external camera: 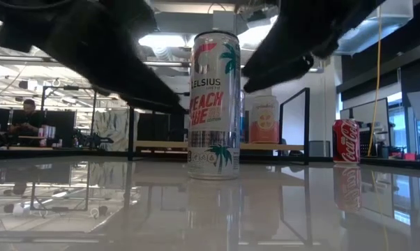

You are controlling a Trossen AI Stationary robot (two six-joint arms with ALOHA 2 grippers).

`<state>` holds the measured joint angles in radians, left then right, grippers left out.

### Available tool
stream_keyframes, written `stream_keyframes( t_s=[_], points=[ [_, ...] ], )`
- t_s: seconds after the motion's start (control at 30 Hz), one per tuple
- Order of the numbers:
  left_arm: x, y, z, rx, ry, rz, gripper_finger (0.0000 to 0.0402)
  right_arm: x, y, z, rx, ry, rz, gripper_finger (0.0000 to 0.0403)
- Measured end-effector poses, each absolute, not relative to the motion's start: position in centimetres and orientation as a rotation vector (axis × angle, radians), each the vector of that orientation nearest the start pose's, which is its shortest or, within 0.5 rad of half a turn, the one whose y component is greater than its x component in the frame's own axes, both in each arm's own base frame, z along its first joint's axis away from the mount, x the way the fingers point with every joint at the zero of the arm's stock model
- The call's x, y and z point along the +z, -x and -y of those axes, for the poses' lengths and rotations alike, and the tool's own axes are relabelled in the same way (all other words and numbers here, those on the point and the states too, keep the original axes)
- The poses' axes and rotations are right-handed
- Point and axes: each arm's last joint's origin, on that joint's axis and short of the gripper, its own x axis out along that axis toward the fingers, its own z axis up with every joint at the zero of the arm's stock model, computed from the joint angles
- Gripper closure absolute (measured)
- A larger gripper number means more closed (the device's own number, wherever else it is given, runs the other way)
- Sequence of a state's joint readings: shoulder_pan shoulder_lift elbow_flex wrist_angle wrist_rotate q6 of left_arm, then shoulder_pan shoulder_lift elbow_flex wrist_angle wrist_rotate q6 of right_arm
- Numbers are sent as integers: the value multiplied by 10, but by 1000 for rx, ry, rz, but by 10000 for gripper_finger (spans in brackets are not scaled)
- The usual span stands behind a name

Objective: Place canned beverage on shelf
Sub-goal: Adjust white soda on the center

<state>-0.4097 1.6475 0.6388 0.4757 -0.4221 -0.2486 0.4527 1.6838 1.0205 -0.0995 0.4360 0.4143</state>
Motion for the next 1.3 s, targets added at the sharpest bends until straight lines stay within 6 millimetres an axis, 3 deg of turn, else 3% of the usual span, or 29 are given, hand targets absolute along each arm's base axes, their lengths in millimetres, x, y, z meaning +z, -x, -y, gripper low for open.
stream_keyframes(
  t_s=[0.3,0.47,0.73,1.3],
  points=[
    [150,-287,114,-138,-43,-419,96,183,-325,-136,-214,27,-671,81],
    [151,-285,119,-180,-34,-422,96,197,-317,-131,-216,49,-684,81],
    [147,-277,123,-105,-9,-491,96,224,-299,-129,-83,-148,-737,81],
    [193,-248,129,-105,27,-447,96,234,-302,-129,-39,-164,-667,81]
  ],
)
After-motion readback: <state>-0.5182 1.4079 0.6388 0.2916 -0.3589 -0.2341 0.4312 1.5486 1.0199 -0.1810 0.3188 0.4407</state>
